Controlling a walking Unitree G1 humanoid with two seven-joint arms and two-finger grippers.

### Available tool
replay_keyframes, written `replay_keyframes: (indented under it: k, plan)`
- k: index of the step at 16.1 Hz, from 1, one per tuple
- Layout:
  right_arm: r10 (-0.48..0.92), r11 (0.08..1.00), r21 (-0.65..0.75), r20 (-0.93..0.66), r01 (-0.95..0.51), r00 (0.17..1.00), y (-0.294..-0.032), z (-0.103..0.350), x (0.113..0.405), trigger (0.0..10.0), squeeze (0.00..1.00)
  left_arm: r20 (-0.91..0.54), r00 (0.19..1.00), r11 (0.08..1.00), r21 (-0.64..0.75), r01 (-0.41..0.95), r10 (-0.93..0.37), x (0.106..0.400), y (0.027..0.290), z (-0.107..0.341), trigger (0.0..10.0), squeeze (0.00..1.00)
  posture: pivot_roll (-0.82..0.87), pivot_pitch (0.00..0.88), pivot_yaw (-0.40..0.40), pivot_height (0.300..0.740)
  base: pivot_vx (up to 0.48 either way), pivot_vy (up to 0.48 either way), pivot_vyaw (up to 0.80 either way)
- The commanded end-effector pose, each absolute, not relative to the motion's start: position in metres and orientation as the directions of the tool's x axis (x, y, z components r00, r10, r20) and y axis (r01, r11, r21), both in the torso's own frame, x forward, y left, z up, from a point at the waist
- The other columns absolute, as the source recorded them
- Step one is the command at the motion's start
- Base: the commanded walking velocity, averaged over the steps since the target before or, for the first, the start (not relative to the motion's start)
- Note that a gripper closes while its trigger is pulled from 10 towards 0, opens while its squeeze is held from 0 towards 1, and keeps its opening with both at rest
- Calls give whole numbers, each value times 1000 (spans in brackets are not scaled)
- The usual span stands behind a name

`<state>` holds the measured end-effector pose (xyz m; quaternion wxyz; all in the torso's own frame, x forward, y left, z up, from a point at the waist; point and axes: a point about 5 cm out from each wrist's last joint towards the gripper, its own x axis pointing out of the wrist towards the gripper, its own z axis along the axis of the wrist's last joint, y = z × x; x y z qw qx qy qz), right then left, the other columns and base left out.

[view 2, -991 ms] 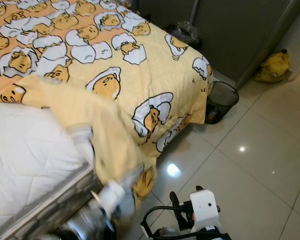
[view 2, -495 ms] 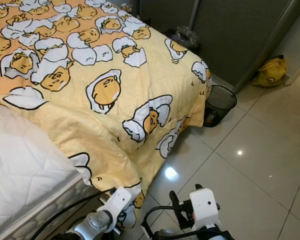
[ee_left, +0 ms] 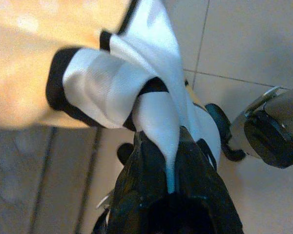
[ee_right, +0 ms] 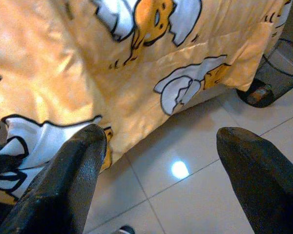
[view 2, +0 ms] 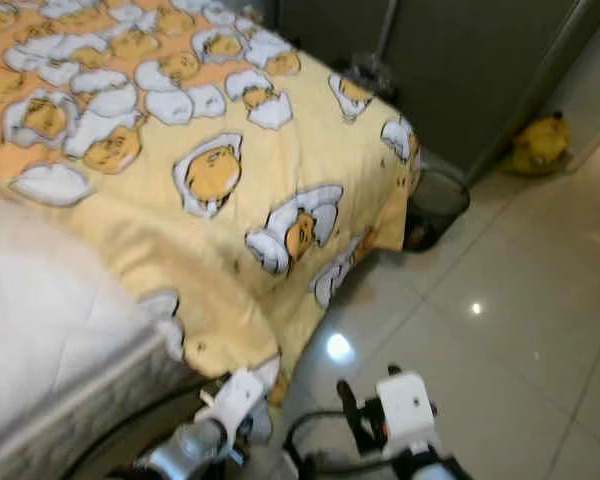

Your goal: Clean up the room

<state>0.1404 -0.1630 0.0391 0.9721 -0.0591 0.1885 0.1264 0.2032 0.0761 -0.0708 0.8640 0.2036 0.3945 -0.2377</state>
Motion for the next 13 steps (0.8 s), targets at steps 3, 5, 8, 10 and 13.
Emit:
replay_keyframes:
  k: [3, 5, 8, 10, 13]
  plan:
    - [221, 960, -71, -406, -272, 887, -166, 36, 135, 10000, 0, -807, 491, 779, 63, 624, -328, 185, 54, -76, 10000, 0, -171, 95, -51, 740, 0, 0, 0]
    - [228, 957, -70, -411, -280, 882, -167, 35, 135, 10000, 0, -834, 339, 720, -96, 687, -435, 164, 28, -79, 10000, 0, -172, 94, -53, 740, 0, 0, 0]
    - [241, 953, -69, -418, -295, 876, -165, 34, 135, 10000, 0, -847, 268, 695, -154, 703, -458, 154, 16, -80, 10000, 0, -176, 93, -54, 740, 0, 0, 0]
    - [240, 953, -70, -415, -294, 878, -166, 35, 136, 10000, 0, -855, 275, 690, -127, 712, -440, 158, 18, -79, 10000, 0, -180, 92, -54, 740, 0, 0, 0]
    - [240, 953, -71, -417, -295, 876, -166, 35, 134, 10000, 0, -869, 278, 686, -92, 722, -409, 163, 27, -80, 10000, 0, -186, 94, -50, 740, 0, 0, 0]
